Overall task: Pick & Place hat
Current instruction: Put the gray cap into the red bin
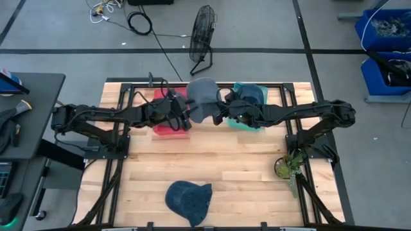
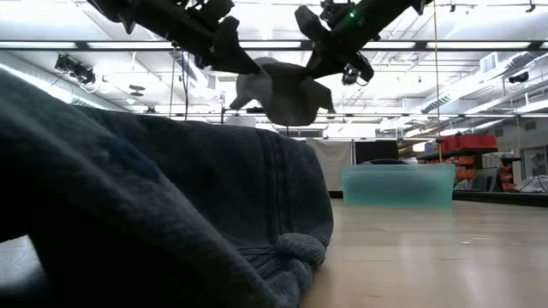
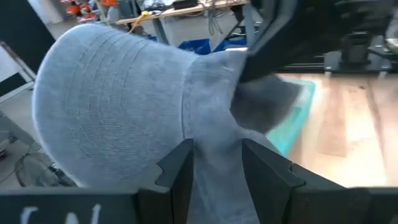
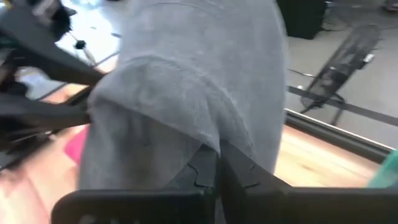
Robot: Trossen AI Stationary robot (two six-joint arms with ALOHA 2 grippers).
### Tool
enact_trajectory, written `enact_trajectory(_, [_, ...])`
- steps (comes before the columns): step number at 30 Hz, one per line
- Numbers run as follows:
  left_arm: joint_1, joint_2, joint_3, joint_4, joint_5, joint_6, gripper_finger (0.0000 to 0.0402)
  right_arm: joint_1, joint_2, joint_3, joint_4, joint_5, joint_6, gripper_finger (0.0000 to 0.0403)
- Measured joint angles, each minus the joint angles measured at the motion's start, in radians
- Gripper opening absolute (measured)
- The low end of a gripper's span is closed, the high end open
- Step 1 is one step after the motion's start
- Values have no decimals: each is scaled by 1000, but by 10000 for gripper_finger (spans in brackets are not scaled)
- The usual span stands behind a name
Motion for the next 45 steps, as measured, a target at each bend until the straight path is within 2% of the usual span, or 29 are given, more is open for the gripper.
enact_trajectory(10, [48,0,0,4,1,3,140,2,0,-1,73,-173,-74,9])
enact_trajectory(14, [56,0,0,6,6,61,135,2,1,-1,78,-190,-119,9])
enact_trajectory(17, [57,0,0,6,5,107,106,2,1,-1,77,-196,-155,9])
enact_trajectory(21, [56,0,0,4,13,118,23,2,1,-1,78,-194,-205,9])
enact_trajectory(22, [56,0,0,3,19,127,13,2,1,-1,78,-192,-219,9])
enact_trajectory(31, [56,0,0,-34,20,159,4,0,1,-1,34,-190,-281,19])
enact_trajectory(39, [56,-3,0,-90,-120,162,3,-2,1,-1,-75,-167,-285,78])
enact_trajectory(43, [54,-29,2,-190,-219,153,3,-3,1,-1,-100,-128,-285,116])
enact_trajectory(45, [55,-52,0,-307,-286,97,2,-3,1,-1,-120,-128,-285,131])
